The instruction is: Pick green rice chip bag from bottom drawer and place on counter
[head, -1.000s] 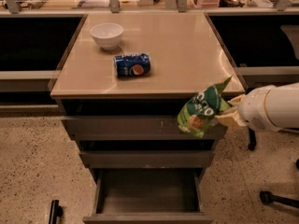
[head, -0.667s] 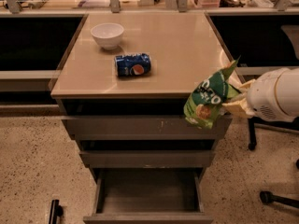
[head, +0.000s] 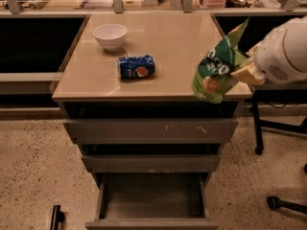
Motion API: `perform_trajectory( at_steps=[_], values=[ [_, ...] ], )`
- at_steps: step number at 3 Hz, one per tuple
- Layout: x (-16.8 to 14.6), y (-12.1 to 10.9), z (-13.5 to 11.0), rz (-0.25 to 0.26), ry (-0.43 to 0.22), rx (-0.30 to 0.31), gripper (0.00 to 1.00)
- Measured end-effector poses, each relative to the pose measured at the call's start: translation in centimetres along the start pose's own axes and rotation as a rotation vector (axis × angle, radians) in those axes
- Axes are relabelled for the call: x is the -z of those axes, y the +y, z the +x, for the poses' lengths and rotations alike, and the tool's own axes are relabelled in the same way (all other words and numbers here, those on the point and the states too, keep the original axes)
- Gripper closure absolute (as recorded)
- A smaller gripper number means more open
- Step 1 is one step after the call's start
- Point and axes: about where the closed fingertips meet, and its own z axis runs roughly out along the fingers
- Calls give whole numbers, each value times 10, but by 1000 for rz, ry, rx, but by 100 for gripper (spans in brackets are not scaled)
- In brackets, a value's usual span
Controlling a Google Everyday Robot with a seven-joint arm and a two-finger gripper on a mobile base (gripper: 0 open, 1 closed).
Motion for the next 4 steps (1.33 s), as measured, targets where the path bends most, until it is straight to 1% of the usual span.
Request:
perform_trajectory(
  at_steps=[1, 2, 3, 4],
  values=[
    [-6, -33, -22, -18, 1, 43, 100],
    [-23, -70, -34, -46, -31, 50, 100],
    [-47, -98, -38, -77, -68, 39, 100],
    [-71, -114, -37, -109, -110, 31, 100]
  ],
)
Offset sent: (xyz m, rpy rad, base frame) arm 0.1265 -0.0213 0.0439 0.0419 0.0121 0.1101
